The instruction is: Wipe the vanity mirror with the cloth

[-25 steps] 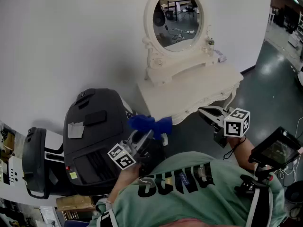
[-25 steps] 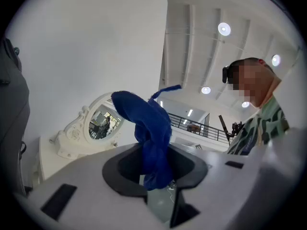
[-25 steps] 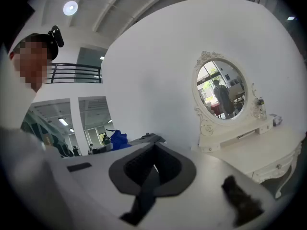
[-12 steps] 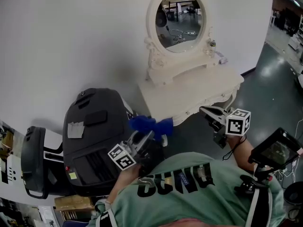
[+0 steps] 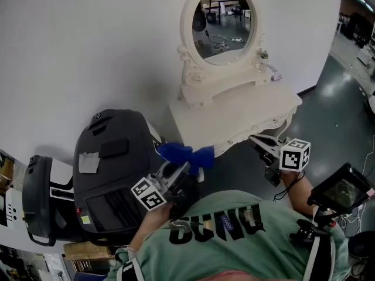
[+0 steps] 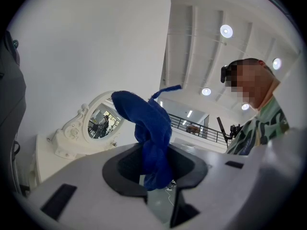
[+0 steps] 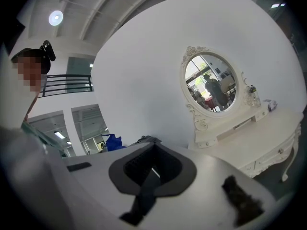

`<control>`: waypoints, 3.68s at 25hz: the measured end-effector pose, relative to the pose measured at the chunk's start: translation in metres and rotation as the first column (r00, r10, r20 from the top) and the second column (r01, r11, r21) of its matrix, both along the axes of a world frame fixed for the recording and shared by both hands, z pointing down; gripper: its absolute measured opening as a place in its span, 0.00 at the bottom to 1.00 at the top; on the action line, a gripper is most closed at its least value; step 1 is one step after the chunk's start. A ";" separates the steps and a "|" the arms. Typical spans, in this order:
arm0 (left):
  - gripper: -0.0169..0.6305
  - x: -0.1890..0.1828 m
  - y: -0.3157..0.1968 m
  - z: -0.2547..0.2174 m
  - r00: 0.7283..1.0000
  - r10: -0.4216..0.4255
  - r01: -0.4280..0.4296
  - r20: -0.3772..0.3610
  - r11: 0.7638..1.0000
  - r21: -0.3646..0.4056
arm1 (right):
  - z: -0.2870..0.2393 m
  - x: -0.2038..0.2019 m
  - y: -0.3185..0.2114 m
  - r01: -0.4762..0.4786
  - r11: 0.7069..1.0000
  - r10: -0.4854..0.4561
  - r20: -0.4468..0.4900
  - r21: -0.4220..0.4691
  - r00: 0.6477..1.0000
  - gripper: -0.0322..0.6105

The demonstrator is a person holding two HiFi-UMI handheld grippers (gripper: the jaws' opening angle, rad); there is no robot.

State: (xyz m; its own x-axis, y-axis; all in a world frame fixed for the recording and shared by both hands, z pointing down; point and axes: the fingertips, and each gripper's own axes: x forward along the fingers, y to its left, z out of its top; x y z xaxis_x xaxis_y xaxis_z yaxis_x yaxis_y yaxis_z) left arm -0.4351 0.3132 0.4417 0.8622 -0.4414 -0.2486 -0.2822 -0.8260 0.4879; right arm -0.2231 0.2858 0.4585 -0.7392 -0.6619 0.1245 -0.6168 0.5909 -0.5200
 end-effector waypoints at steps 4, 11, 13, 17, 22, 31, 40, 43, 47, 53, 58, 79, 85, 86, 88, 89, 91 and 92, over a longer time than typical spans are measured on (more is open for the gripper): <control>0.23 0.017 -0.018 0.000 1.000 -0.001 0.001 0.017 1.000 -0.001 | 0.009 0.017 -0.021 0.001 1.000 0.000 0.023 -0.020 1.000 0.07; 0.23 0.061 -0.081 -0.002 0.998 -0.038 0.038 0.041 0.999 0.004 | 0.020 0.065 -0.085 0.037 0.999 -0.036 0.045 -0.028 0.998 0.07; 0.23 0.080 -0.108 -0.006 0.997 -0.066 0.065 0.050 0.998 0.019 | 0.019 0.084 -0.116 0.068 0.998 -0.068 0.047 -0.016 0.997 0.07; 0.23 0.124 -0.173 -0.009 0.989 -0.142 0.141 0.039 0.990 0.013 | 0.017 0.124 -0.185 0.155 0.988 -0.155 0.018 0.001 0.988 0.07; 0.23 0.188 -0.246 -0.021 0.984 -0.170 0.169 0.053 0.985 0.028 | 0.004 0.175 -0.266 0.234 0.972 -0.234 -0.003 0.034 0.972 0.07; 0.23 0.202 -0.333 -0.026 0.958 -0.253 0.246 0.133 0.967 0.068 | 0.016 0.180 -0.359 0.320 0.947 -0.320 0.008 0.009 0.947 0.07; 0.23 0.131 -0.409 -0.079 0.911 -0.312 0.194 0.268 0.901 0.389 | -0.020 0.121 -0.416 0.202 0.976 -0.200 -0.034 0.077 0.979 0.07; 0.23 0.119 -0.436 -0.100 0.881 -0.350 0.142 0.318 0.838 0.528 | -0.033 0.120 -0.429 0.111 0.989 -0.108 -0.036 0.100 0.994 0.07; 0.23 0.124 -0.471 -0.136 0.816 -0.470 0.116 0.336 0.703 0.702 | -0.046 0.125 -0.446 0.069 0.989 -0.060 -0.072 0.129 0.996 0.07; 0.23 0.223 -0.522 -0.203 0.497 -0.812 -0.080 0.304 0.306 0.949 | -0.080 0.204 -0.481 0.060 0.973 -0.038 -0.103 0.222 0.994 0.07; 0.23 0.322 -0.588 -0.242 0.142 -0.977 -0.381 0.162 0.098 0.919 | -0.099 0.263 -0.537 0.149 0.953 -0.150 -0.016 0.265 0.989 0.07; 0.22 0.398 -0.701 -0.269 -0.192 -0.972 -0.770 -0.135 0.064 0.635 | -0.043 0.330 -0.543 0.136 0.956 -0.172 0.120 0.262 0.978 0.07; 0.20 0.439 -0.715 -0.268 -0.159 -0.972 -0.826 -0.174 0.034 0.562 | -0.039 0.343 -0.541 0.121 0.959 -0.160 0.136 0.255 0.978 0.07; 0.20 0.445 -0.716 -0.268 -0.153 -0.972 -0.830 -0.178 0.029 0.557 | -0.039 0.343 -0.540 0.122 0.960 -0.160 0.136 0.254 0.978 0.07; 0.20 0.459 -0.718 -0.265 -0.142 -0.974 -0.836 -0.177 0.022 0.549 | -0.038 0.341 -0.536 0.123 0.958 -0.161 0.134 0.258 0.978 0.07; 0.20 0.466 -0.719 -0.263 -0.138 -0.975 -0.838 -0.172 0.022 0.545 | -0.039 0.339 -0.534 0.123 0.957 -0.162 0.132 0.263 0.978 0.07; 0.20 0.478 -0.723 -0.259 -0.131 -0.978 -0.844 -0.163 0.024 0.536 | -0.041 0.333 -0.529 0.124 0.955 -0.163 0.126 0.271 0.979 0.07; 0.20 0.482 -0.724 -0.257 -0.131 -0.979 -0.848 -0.158 0.027 0.530 | -0.043 0.329 -0.525 0.123 0.953 -0.161 0.122 0.276 0.979 0.07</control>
